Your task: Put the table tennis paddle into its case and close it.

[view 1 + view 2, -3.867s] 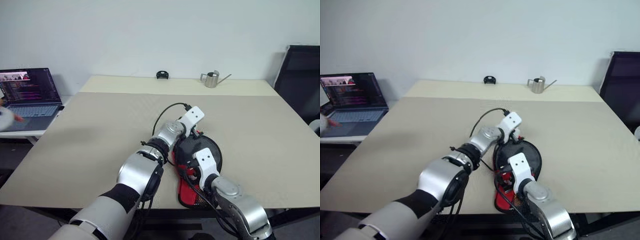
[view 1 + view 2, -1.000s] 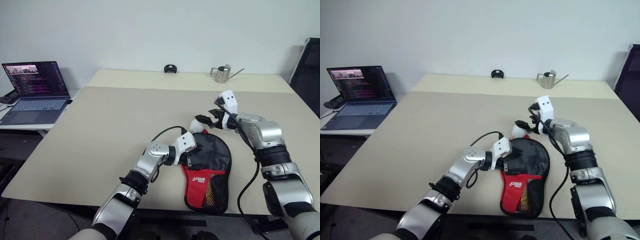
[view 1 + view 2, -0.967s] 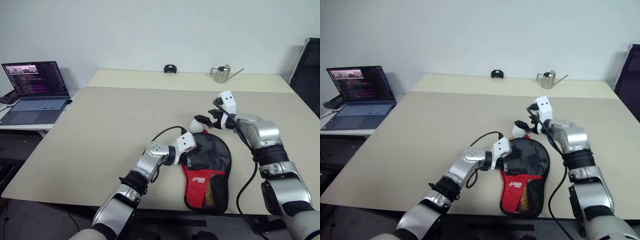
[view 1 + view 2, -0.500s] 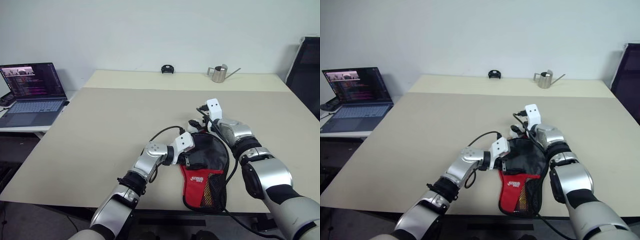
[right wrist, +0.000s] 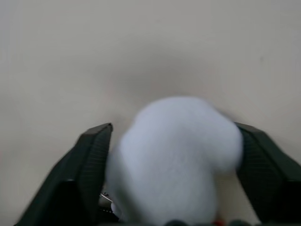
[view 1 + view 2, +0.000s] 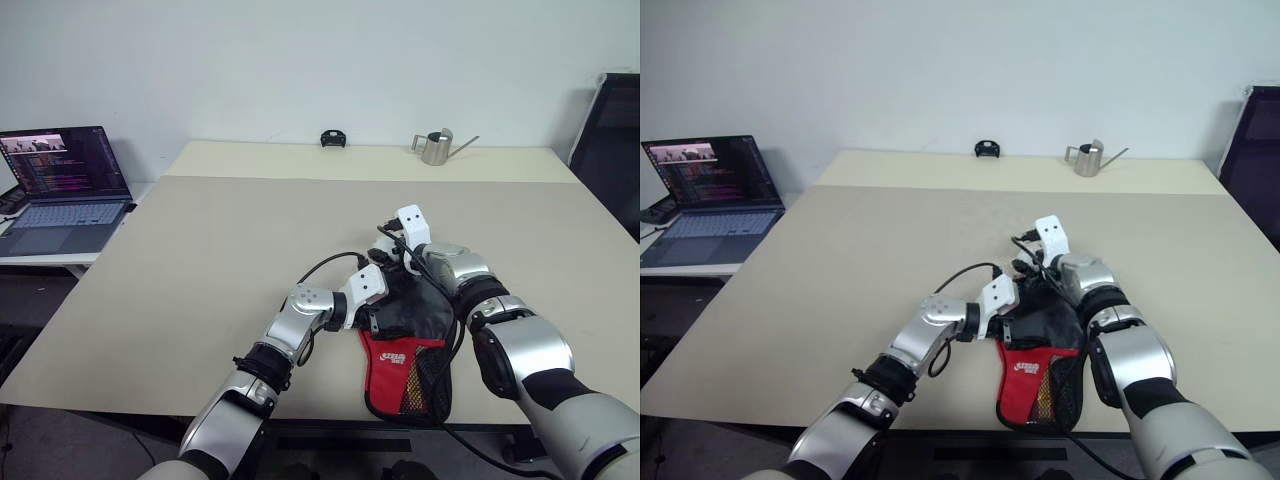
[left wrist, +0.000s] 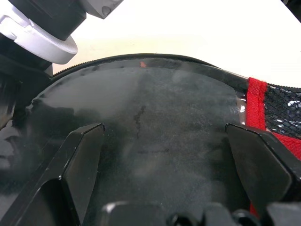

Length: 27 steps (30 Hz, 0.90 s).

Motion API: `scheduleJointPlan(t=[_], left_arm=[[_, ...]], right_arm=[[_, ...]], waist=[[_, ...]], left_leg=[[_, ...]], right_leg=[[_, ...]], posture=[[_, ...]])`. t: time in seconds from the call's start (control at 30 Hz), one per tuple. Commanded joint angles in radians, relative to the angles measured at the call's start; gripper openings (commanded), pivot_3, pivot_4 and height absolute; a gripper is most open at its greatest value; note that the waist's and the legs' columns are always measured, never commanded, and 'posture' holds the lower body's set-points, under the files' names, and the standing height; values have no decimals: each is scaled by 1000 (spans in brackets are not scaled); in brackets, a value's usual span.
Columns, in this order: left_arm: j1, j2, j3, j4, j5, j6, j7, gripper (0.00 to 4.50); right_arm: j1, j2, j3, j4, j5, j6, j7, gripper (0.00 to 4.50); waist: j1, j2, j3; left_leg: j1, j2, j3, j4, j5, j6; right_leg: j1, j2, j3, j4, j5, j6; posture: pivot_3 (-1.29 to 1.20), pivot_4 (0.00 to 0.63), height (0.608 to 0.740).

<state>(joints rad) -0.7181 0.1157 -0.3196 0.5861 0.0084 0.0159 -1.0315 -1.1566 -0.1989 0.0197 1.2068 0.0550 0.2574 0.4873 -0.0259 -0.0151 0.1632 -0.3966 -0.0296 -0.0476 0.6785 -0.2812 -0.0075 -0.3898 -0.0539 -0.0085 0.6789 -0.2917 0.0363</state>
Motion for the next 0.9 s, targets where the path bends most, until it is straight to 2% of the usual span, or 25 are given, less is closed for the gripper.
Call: scheduleJointPlan(t=[0.03,0.2,0.3,0.57,0.9], left_arm=[[1,-12,-38,24,32,-15,7,4500],[-28,-29,-40,104,48,-48,22,4500],[-32,-31,-48,142,57,-66,20,4500],[-25,-17,-63,235,84,-130,5,4500],[-26,-7,-73,283,105,-154,-6,4500]], right_arm=[[-13,-2,-4,-7,-23,-37,-6,2538],[-10,-1,-11,-14,-35,-43,-9,957],[-12,-7,-20,-19,-35,-49,-22,569],[-20,-45,-48,-12,-36,-94,-127,462],[-14,-116,-59,-26,-46,-106,-134,461]], waist=[[0,0,0],[1,0,0],[0,0,0],[0,1,-1],[0,2,-2]], left_leg=[[0,0,0,0,0,0],[0,-1,0,0,0,0],[1,-1,0,0,0,0],[3,-1,0,0,0,1],[4,-1,0,0,0,3]], right_leg=[[0,0,0,0,0,0],[0,0,0,0,0,0],[1,-1,0,1,0,0],[2,0,0,1,0,0],[3,0,0,2,0,0]], posture=[[0,150,740],[0,150,740],[0,150,740],[0,150,740],[0,150,740]])
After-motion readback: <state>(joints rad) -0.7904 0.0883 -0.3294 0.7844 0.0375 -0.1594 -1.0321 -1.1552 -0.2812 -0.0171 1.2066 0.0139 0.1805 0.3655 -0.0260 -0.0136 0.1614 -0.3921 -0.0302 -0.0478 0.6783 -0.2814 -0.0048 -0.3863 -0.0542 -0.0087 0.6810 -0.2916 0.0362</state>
